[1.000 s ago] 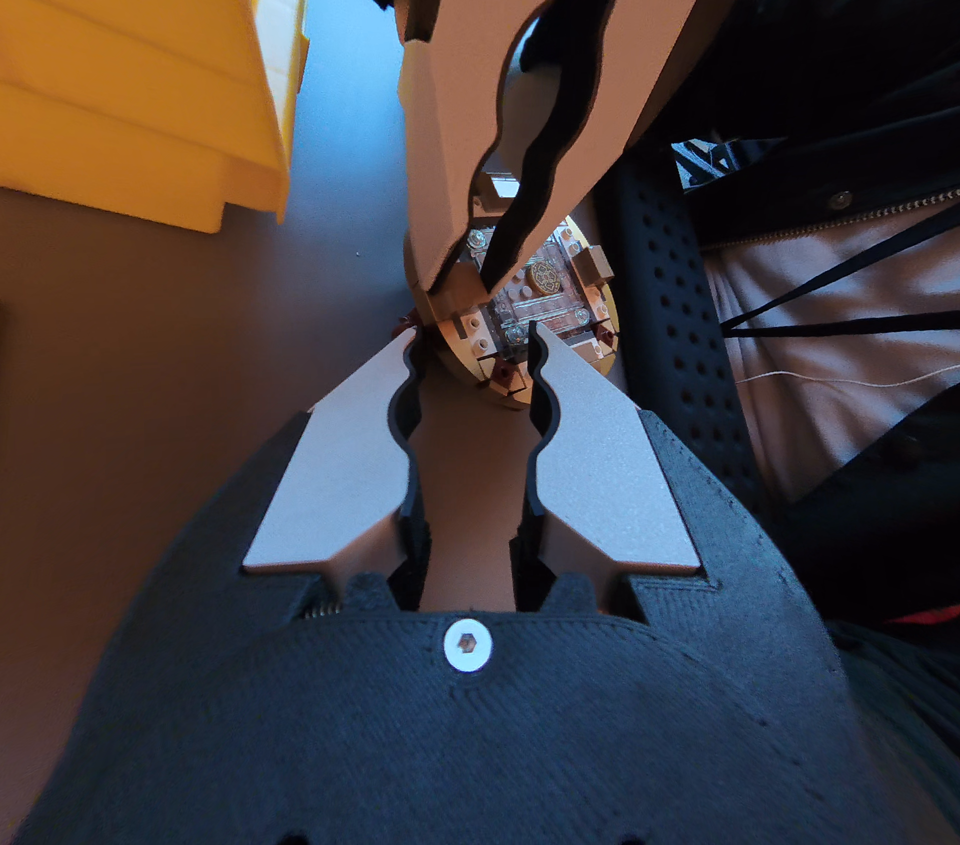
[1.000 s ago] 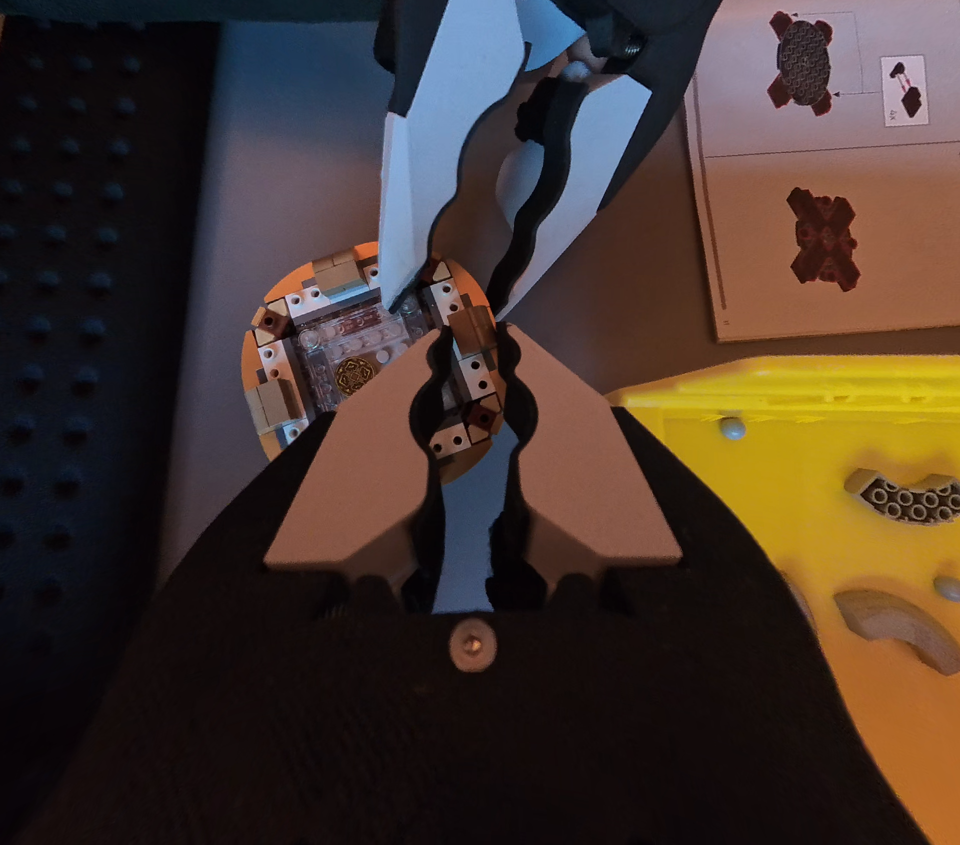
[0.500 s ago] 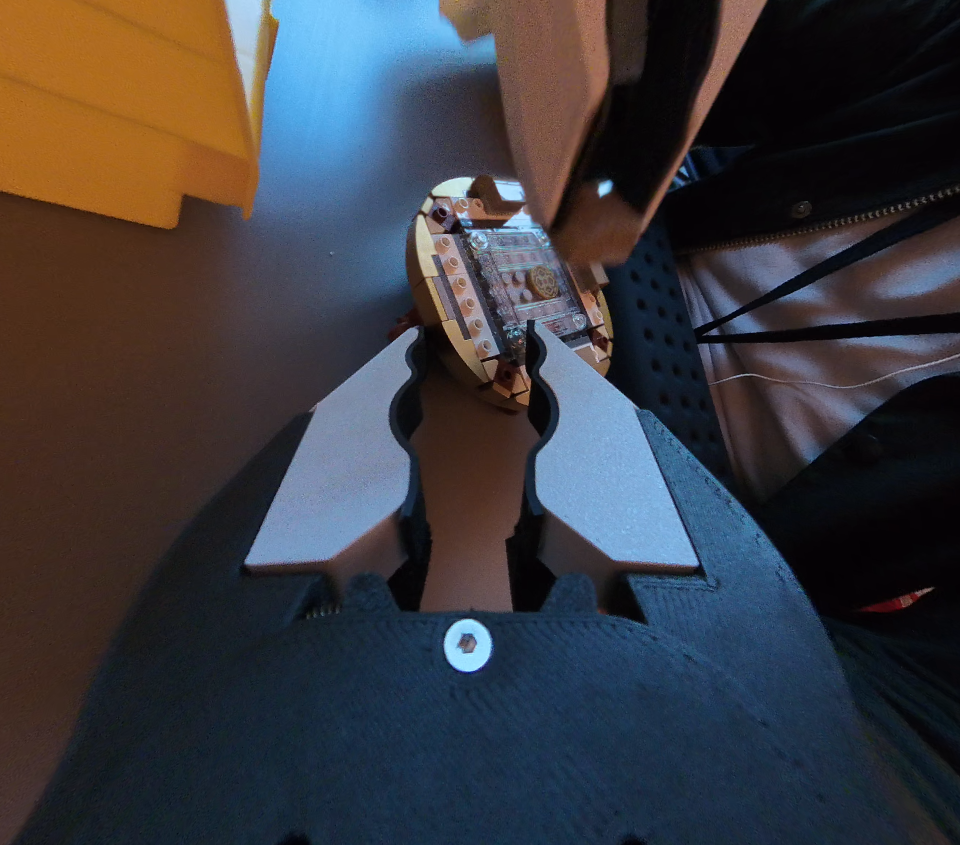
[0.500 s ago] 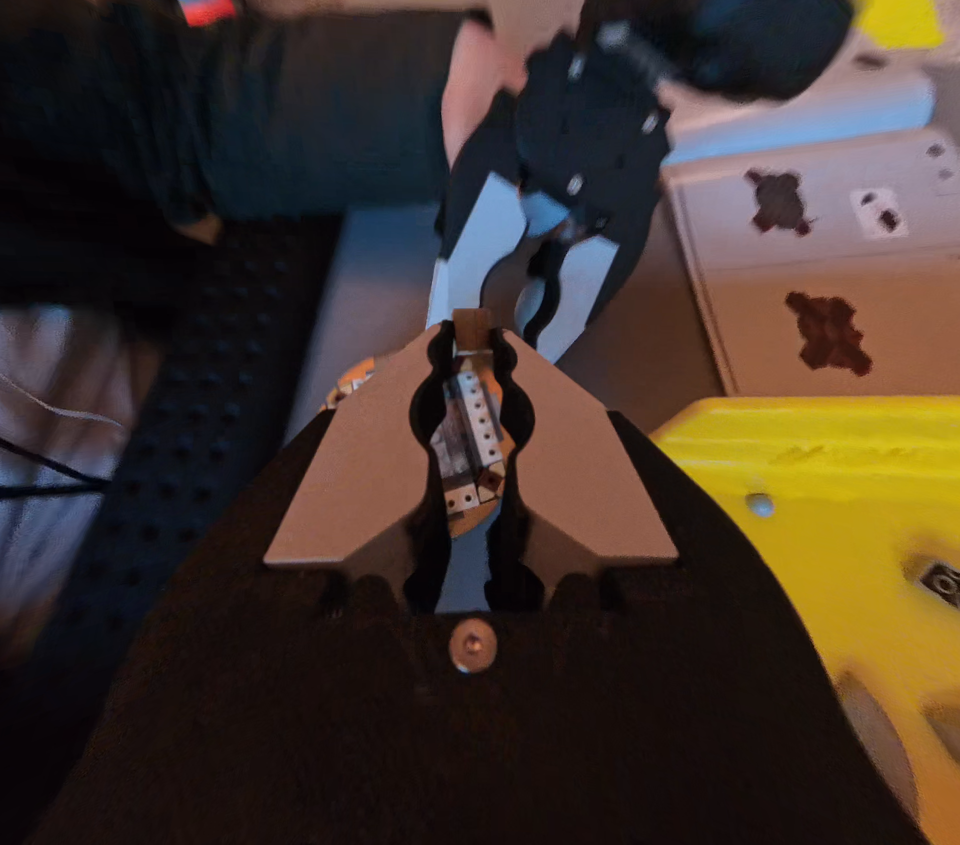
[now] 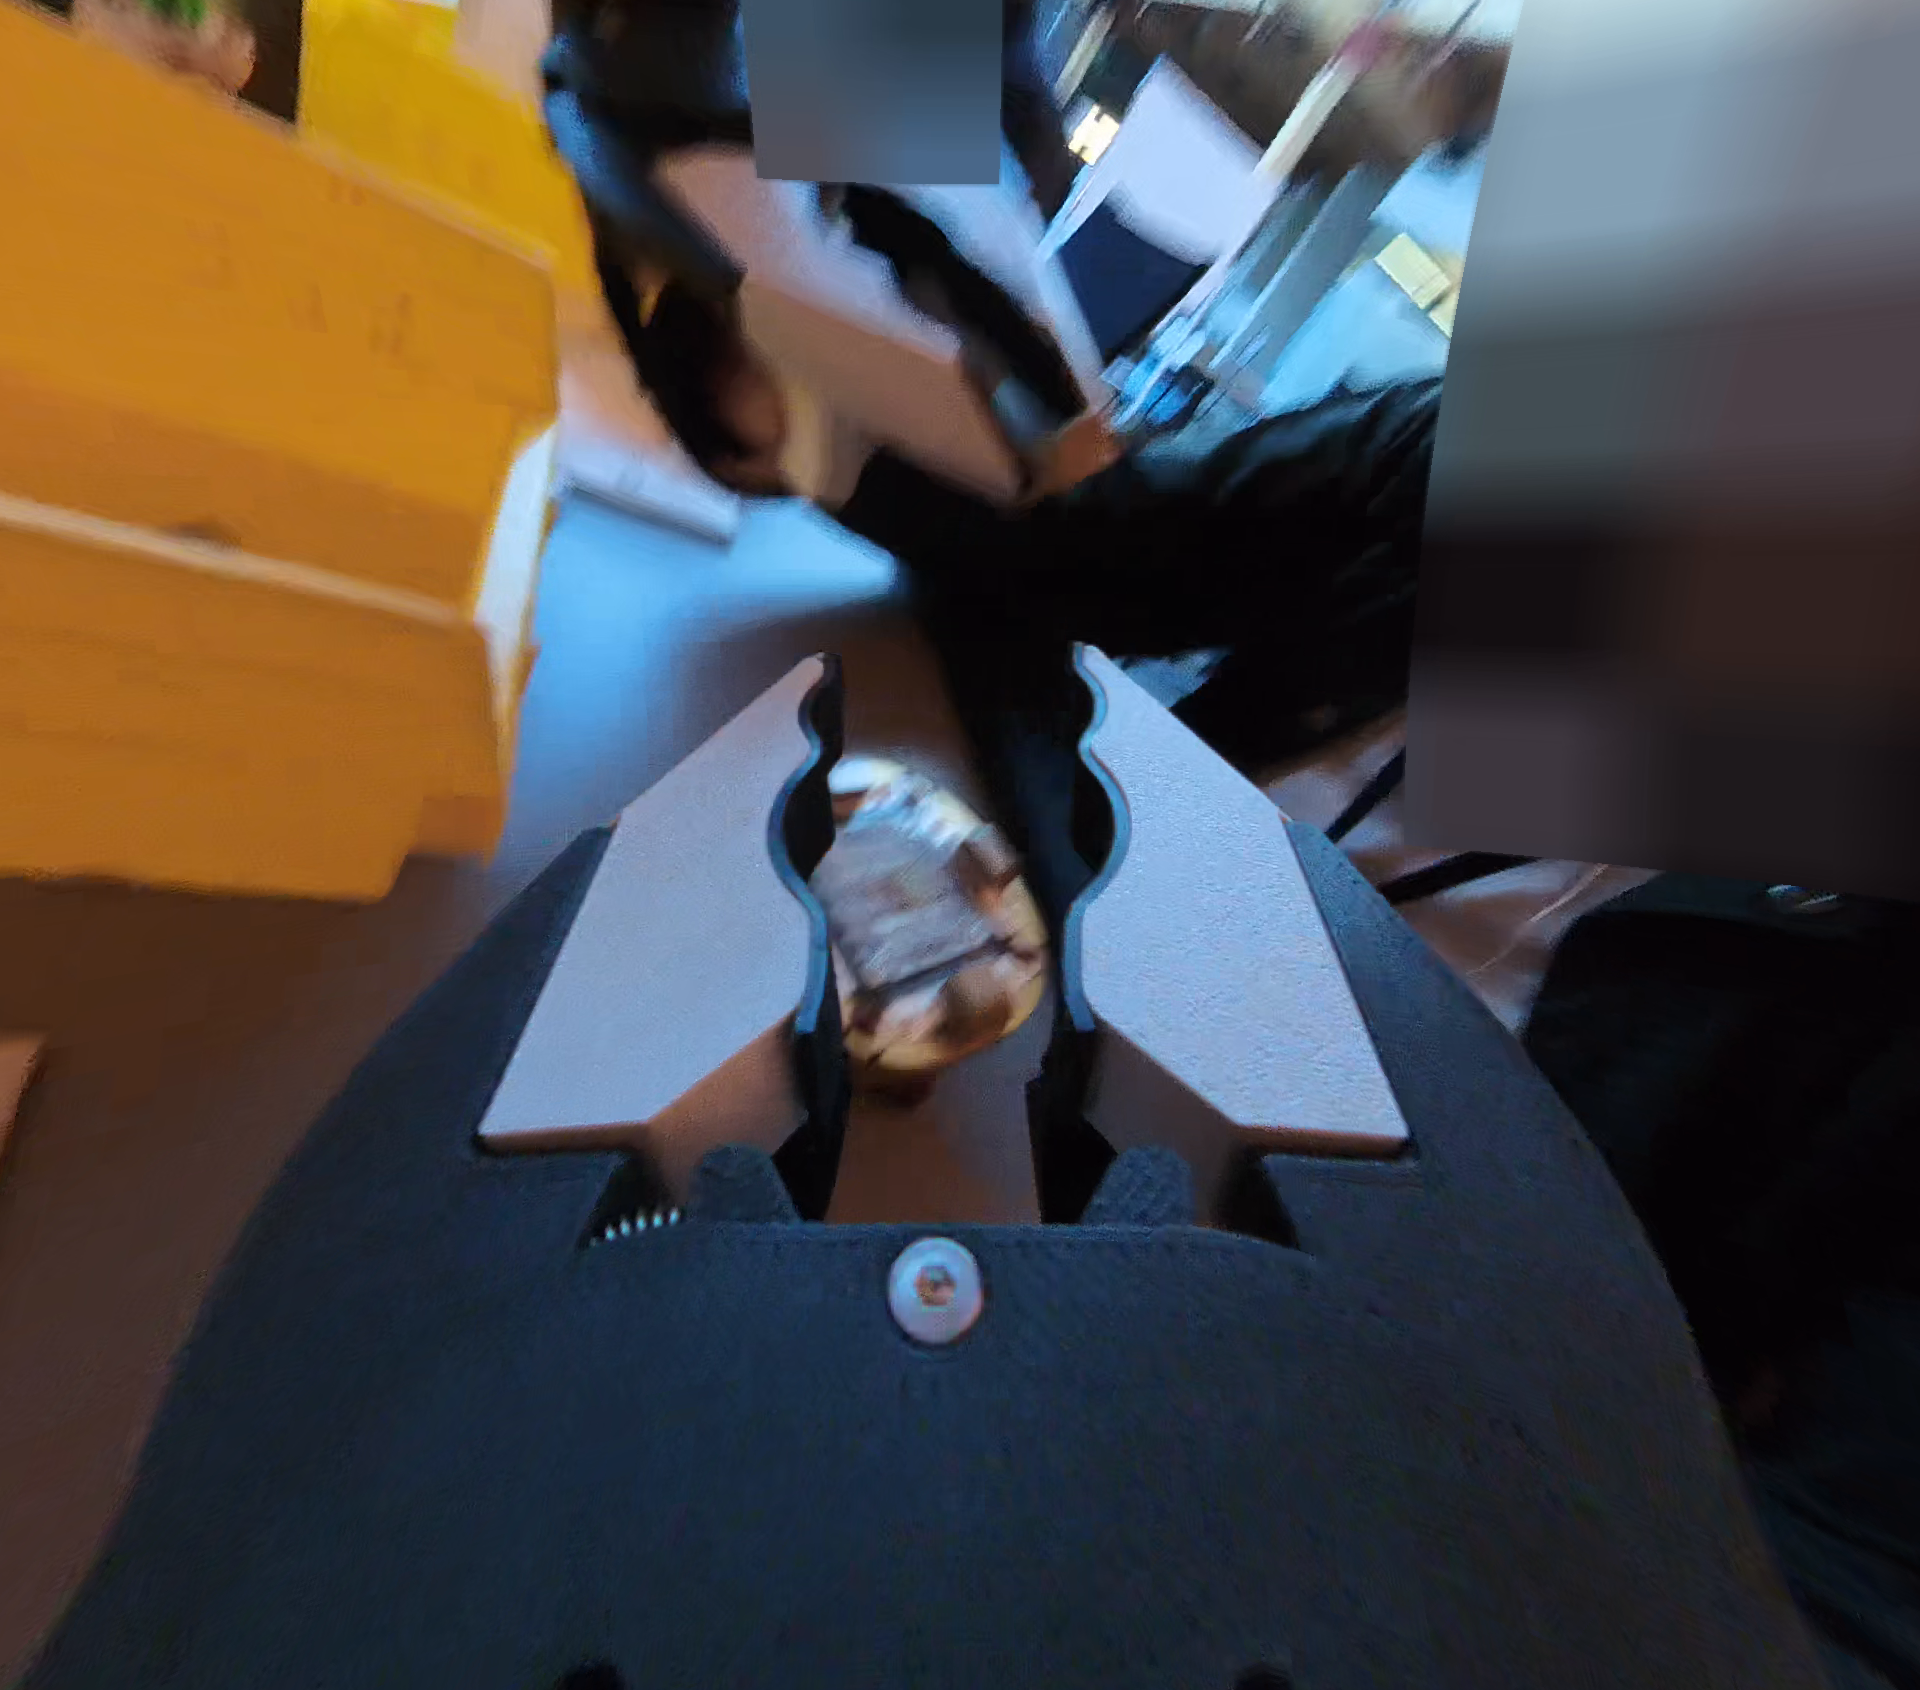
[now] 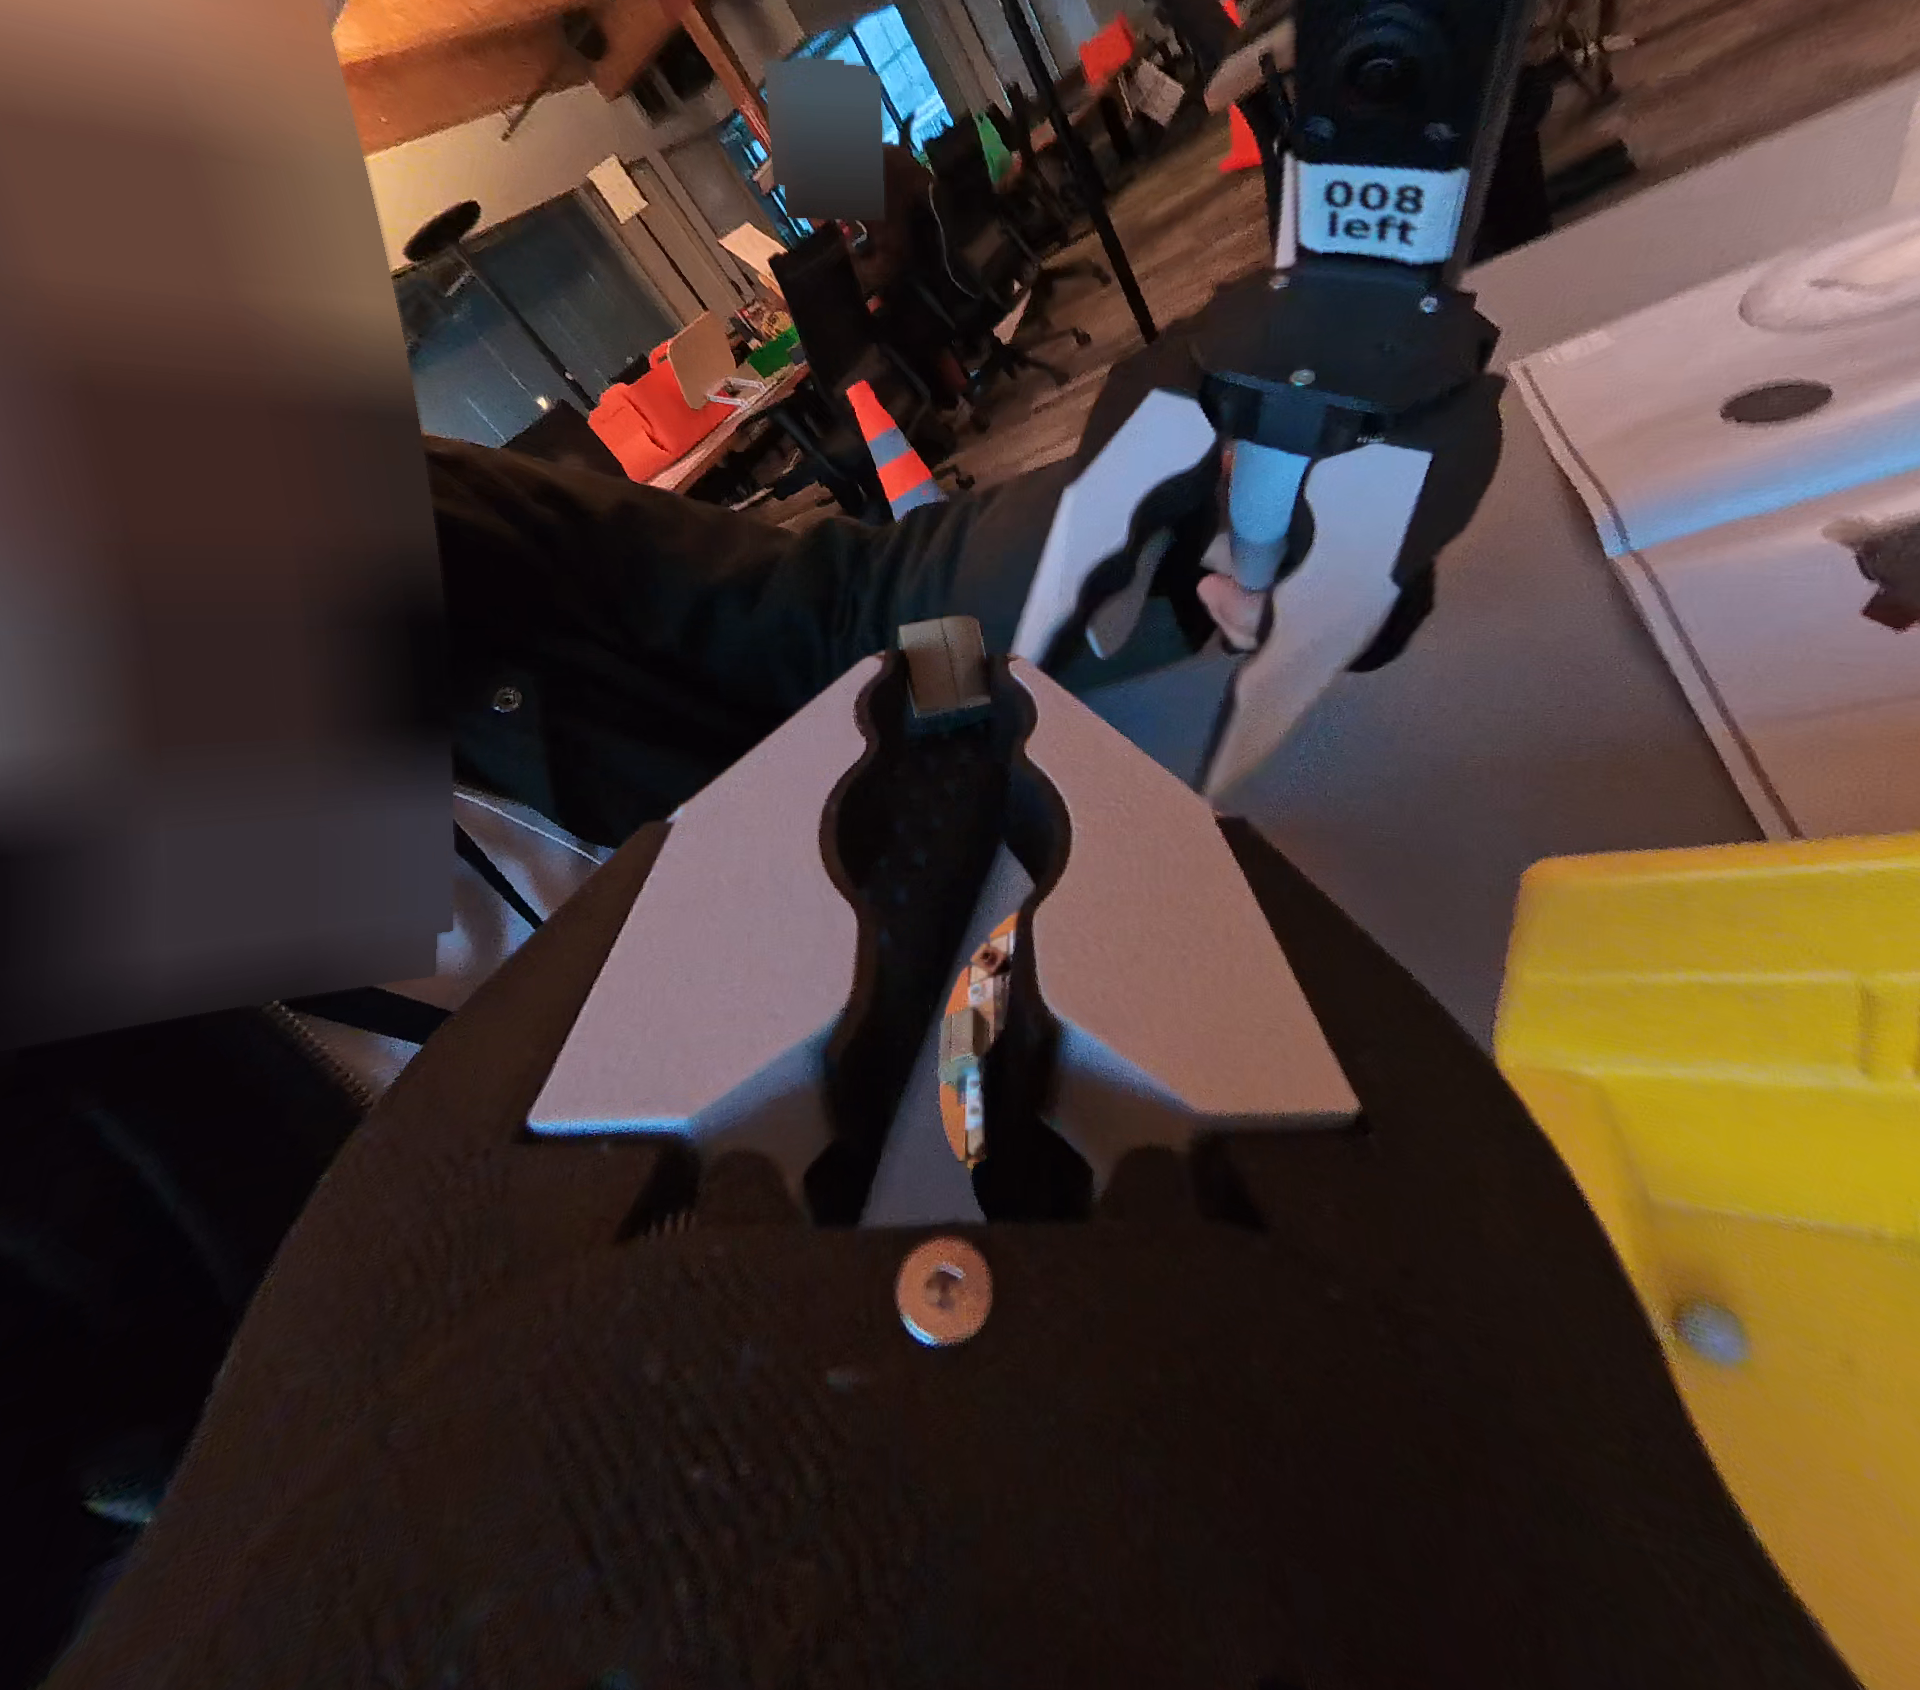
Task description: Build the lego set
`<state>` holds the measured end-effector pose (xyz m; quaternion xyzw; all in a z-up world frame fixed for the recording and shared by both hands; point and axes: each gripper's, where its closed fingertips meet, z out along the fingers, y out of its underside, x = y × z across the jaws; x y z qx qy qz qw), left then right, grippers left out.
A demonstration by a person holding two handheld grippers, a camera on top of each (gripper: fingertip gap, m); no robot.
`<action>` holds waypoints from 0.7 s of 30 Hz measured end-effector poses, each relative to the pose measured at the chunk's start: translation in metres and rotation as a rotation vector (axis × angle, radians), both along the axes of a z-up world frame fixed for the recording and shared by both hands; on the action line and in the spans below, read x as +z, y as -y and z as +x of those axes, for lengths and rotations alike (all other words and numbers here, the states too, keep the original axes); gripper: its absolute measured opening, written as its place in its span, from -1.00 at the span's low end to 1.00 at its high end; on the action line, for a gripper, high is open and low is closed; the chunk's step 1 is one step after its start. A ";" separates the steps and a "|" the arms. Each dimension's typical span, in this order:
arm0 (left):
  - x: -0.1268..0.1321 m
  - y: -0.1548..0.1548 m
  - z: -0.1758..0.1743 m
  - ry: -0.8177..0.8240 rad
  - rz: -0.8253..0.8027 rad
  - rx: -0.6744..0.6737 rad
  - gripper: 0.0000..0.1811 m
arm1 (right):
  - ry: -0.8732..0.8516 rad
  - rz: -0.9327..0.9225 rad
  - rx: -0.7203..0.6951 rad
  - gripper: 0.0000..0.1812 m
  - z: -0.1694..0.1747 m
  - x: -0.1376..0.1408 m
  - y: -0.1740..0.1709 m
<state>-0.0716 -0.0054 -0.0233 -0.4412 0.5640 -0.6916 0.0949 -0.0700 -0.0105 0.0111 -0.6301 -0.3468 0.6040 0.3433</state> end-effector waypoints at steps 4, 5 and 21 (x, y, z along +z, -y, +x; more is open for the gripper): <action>0.040 0.005 -0.002 0.110 -0.234 -0.072 -0.56 | -0.012 0.190 -0.030 -0.85 -0.001 0.006 0.002; 0.041 0.007 -0.001 0.115 -0.248 -0.079 -0.56 | -0.016 0.244 -0.044 -0.85 -0.002 0.009 0.003; 0.041 0.009 0.011 0.091 -0.315 -0.063 -0.76 | 0.014 0.573 -0.181 -0.84 0.006 0.013 -0.007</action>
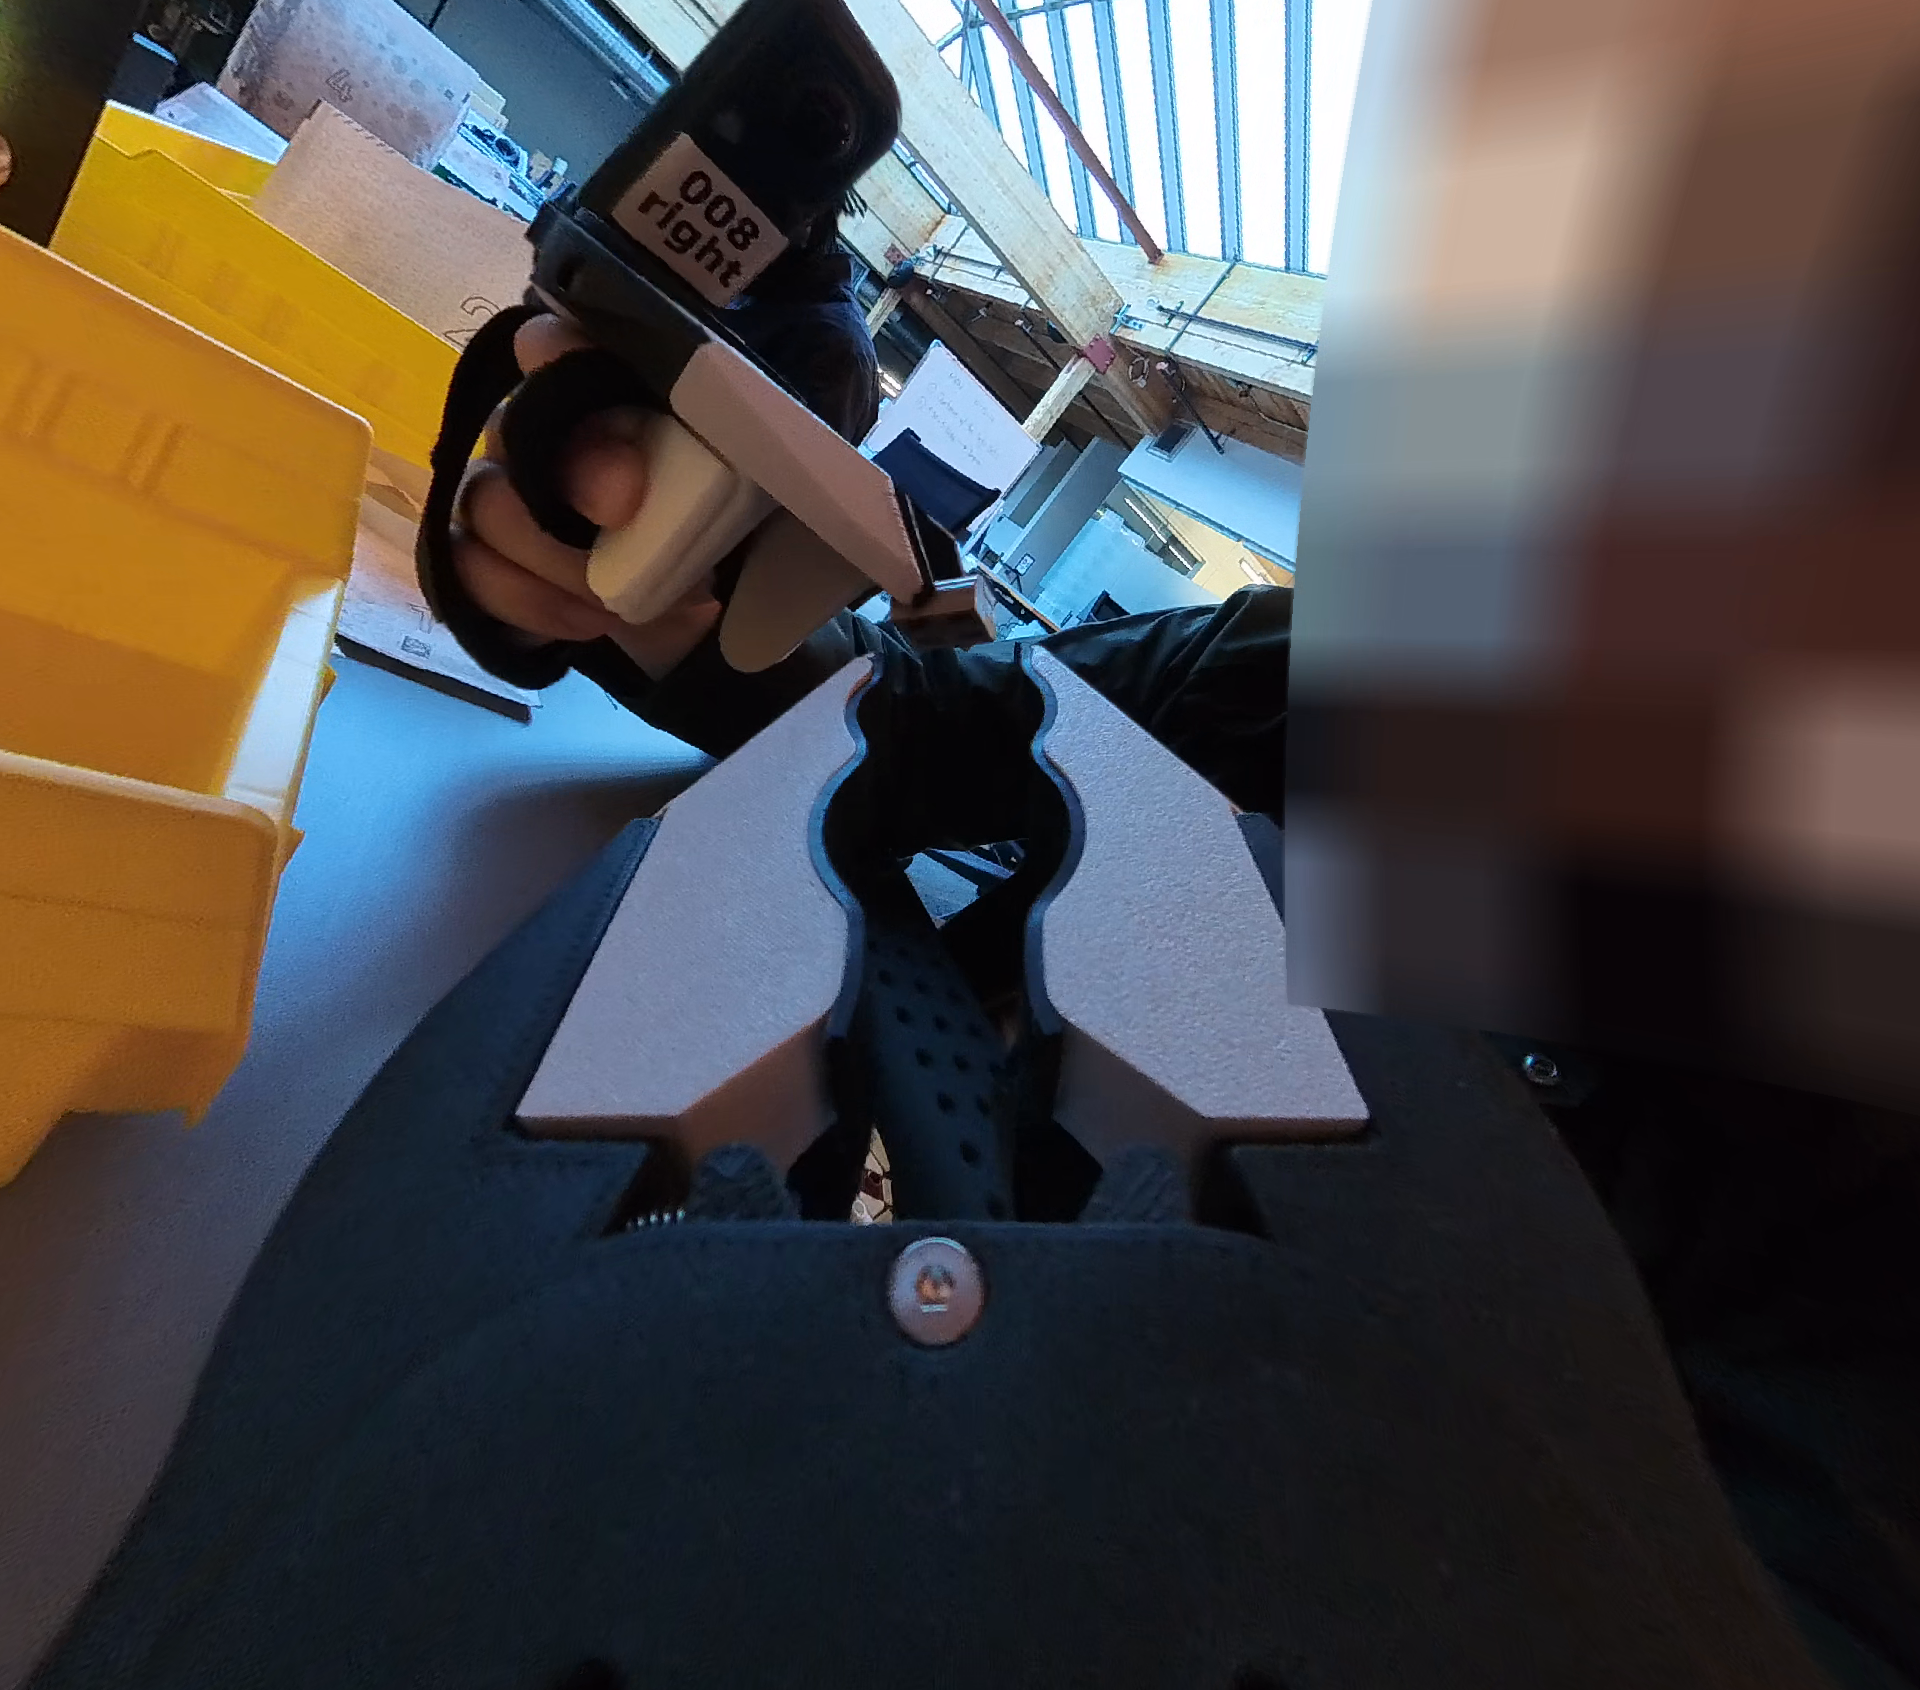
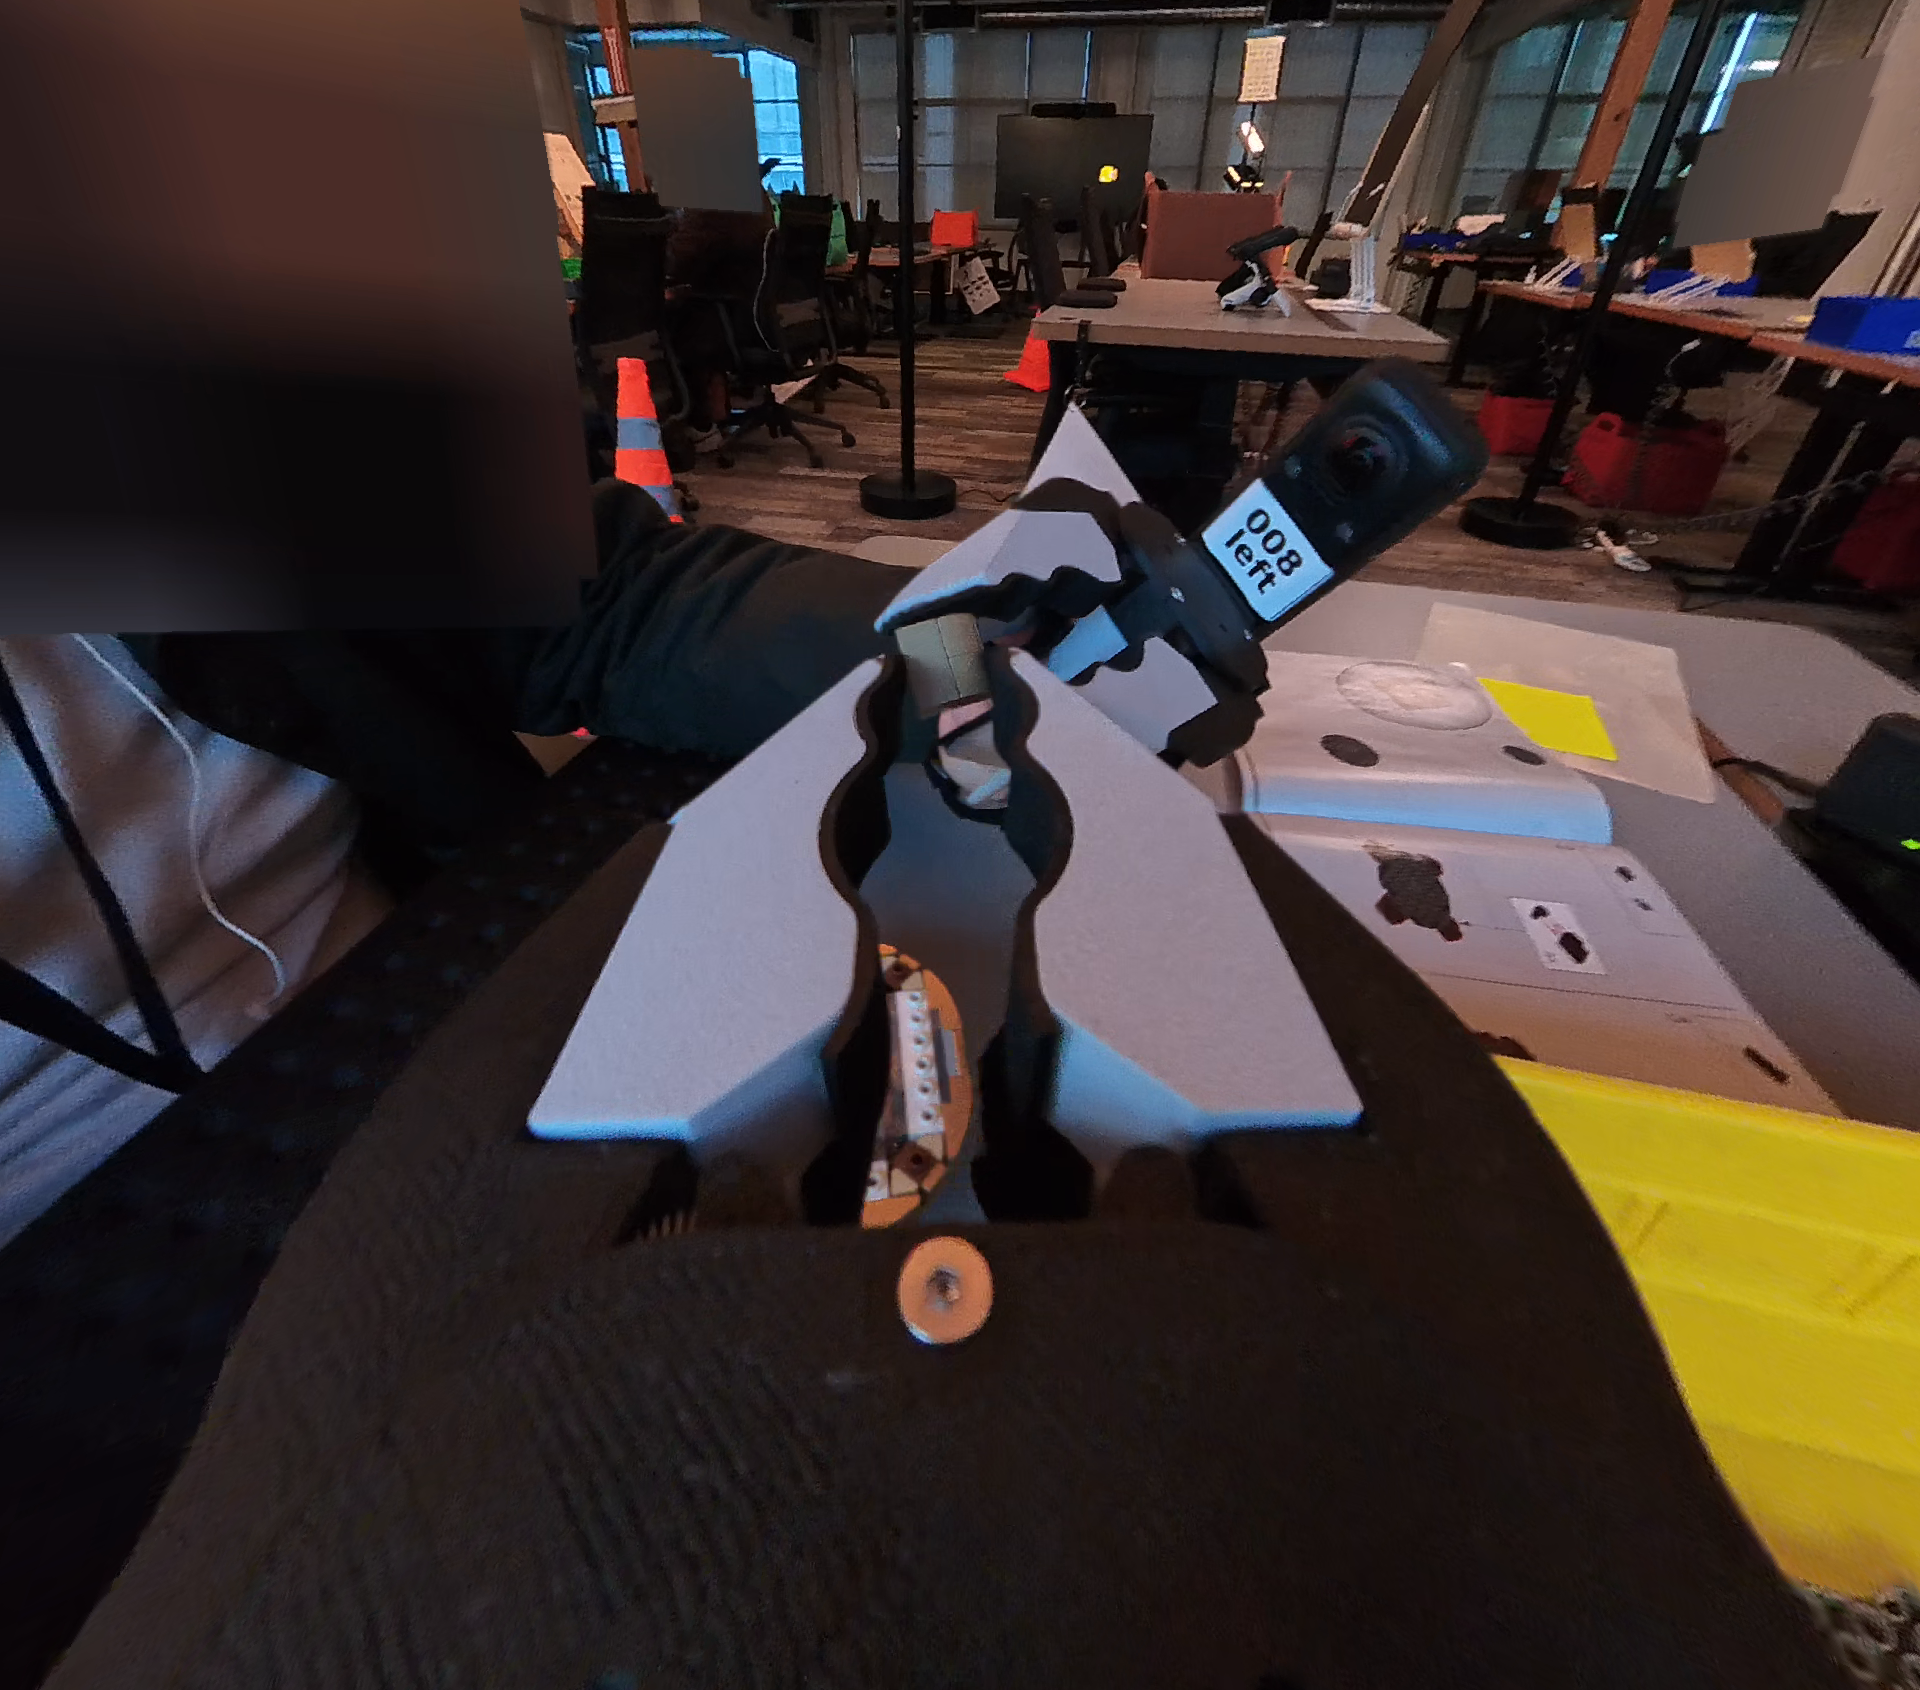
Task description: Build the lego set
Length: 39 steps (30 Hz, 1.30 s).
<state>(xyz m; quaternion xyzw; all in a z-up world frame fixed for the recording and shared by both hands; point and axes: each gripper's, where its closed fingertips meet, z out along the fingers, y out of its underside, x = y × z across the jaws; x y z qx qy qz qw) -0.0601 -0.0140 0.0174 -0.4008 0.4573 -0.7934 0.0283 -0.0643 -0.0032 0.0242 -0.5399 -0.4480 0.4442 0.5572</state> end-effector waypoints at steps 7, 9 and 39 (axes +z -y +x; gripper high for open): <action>0.002 0.001 0.002 0.018 0.030 0.030 -0.85 | 0.019 0.144 -0.038 -0.85 -0.001 0.001 0.000; 0.001 0.000 0.002 0.006 0.030 0.034 -0.85 | 0.027 0.165 -0.052 -0.85 0.000 0.001 -0.001; -0.030 -0.013 0.008 -0.213 0.039 0.063 -1.00 | 0.567 0.329 -0.209 -1.00 0.007 -0.051 -0.016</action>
